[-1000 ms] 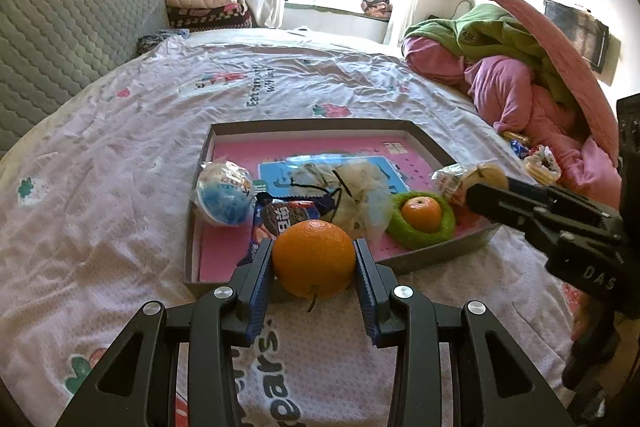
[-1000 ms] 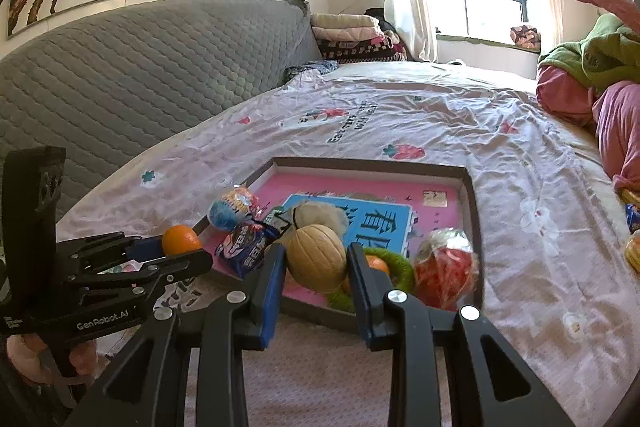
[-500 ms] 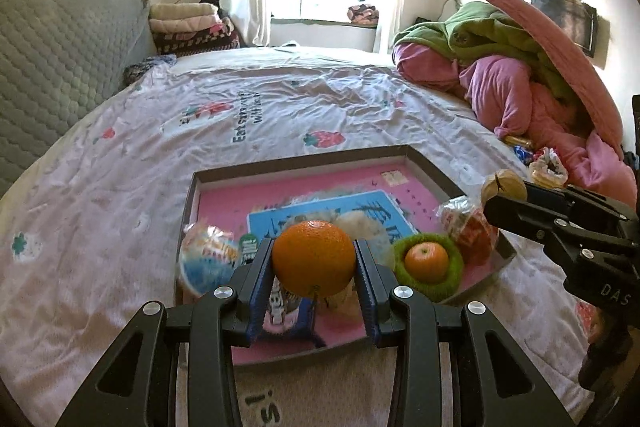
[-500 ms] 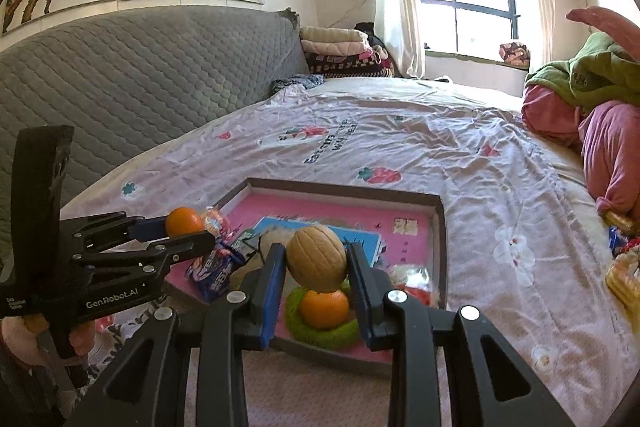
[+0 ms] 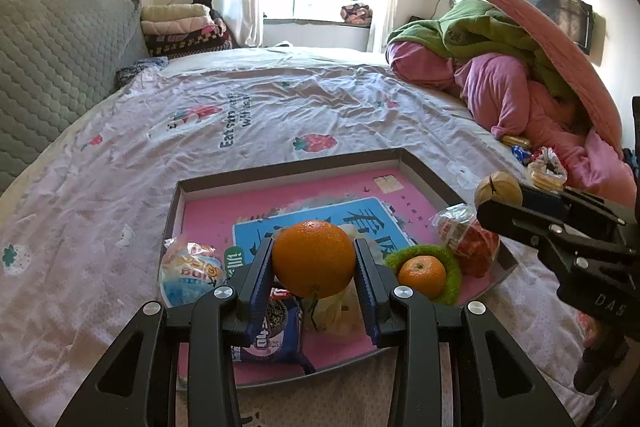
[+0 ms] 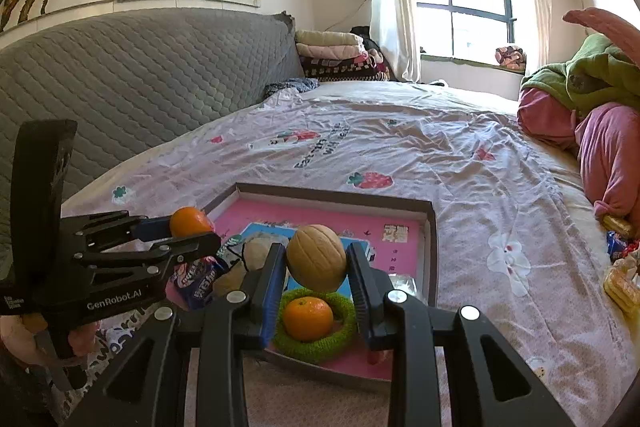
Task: Organize objects
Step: 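Lift the orange over the box while right tool carries the beige fruit toward it, then release the orange into the box while right tool releases the beige fruit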
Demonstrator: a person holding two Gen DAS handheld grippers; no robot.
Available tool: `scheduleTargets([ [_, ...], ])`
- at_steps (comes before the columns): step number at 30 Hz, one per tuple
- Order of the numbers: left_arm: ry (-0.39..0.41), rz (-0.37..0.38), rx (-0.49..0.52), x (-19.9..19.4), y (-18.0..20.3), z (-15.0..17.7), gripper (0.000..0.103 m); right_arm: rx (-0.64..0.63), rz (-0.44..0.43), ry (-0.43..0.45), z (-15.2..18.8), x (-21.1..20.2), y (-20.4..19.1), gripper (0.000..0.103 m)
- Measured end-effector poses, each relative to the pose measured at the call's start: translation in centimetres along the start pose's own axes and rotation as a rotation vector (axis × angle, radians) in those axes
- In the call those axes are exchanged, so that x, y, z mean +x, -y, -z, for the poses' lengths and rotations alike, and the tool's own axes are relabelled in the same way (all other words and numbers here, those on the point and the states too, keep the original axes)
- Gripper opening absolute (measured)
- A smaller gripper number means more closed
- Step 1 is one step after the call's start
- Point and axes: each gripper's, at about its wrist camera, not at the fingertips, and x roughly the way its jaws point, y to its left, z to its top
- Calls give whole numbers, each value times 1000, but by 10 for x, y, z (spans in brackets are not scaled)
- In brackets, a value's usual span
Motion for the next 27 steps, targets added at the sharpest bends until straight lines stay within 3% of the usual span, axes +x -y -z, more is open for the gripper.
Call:
scheduleTargets([
  [27,-76,9,18,26,6,19,39,4,45,-121,27,26,12,32],
])
